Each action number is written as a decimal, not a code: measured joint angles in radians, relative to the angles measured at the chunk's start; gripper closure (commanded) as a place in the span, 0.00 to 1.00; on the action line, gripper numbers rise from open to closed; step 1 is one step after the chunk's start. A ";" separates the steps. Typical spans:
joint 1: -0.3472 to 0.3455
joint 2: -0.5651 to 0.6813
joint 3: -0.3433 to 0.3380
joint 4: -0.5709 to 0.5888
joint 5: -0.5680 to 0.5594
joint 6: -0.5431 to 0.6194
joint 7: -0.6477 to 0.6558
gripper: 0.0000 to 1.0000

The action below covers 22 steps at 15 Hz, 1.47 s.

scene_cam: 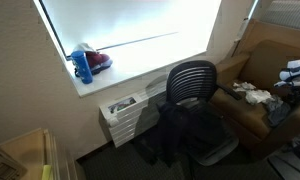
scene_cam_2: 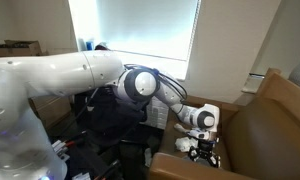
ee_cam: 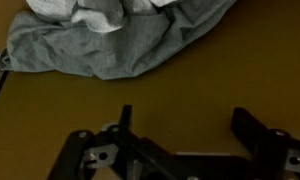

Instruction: Hang the pair of trousers on the left side and hang the blue shirt on the right side of the chair

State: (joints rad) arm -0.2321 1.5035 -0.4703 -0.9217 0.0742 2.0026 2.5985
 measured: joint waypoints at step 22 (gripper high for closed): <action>0.158 -0.002 -0.057 -0.333 0.327 0.723 0.003 0.90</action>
State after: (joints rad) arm -0.0742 1.5011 -0.5276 -1.2548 0.4015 2.7257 2.6017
